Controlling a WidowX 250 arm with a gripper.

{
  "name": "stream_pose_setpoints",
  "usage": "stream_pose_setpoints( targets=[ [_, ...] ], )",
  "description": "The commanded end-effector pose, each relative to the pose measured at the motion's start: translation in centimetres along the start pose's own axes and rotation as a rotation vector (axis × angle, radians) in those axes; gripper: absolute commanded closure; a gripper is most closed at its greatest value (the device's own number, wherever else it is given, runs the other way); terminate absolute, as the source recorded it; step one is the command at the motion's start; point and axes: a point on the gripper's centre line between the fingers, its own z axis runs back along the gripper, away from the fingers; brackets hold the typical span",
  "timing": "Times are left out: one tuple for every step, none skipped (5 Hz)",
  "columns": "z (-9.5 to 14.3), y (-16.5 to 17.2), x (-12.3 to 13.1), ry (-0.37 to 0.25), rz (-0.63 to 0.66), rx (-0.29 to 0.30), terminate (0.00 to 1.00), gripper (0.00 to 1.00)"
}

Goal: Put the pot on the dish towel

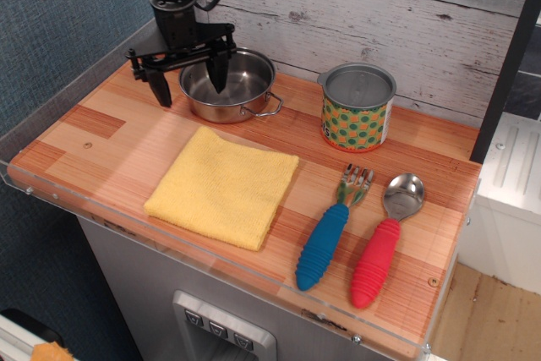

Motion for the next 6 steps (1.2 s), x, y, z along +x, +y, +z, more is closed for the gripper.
stream_pose_setpoints(
  targets=[
    [-0.2, -1.1, 1.2, -0.017, -0.017, 0.002, 0.0, 0.0],
    [-0.5, -0.8, 1.2, -0.017, -0.013, -0.003, 0.0, 0.0],
    [-0.6, -0.7, 1.3, -0.015, -0.016, -0.008, 0.0, 1.0],
    [-0.2, -0.5, 1.5, -0.034, -0.014, -0.034, 0.0, 1.0],
    [0.6, -0.3, 1.7, -0.049, -0.003, -0.038, 0.0, 1.0],
    [1.6, 0.1, 1.6, -0.053, 0.001, -0.067, 0.0, 1.0]
  ],
)
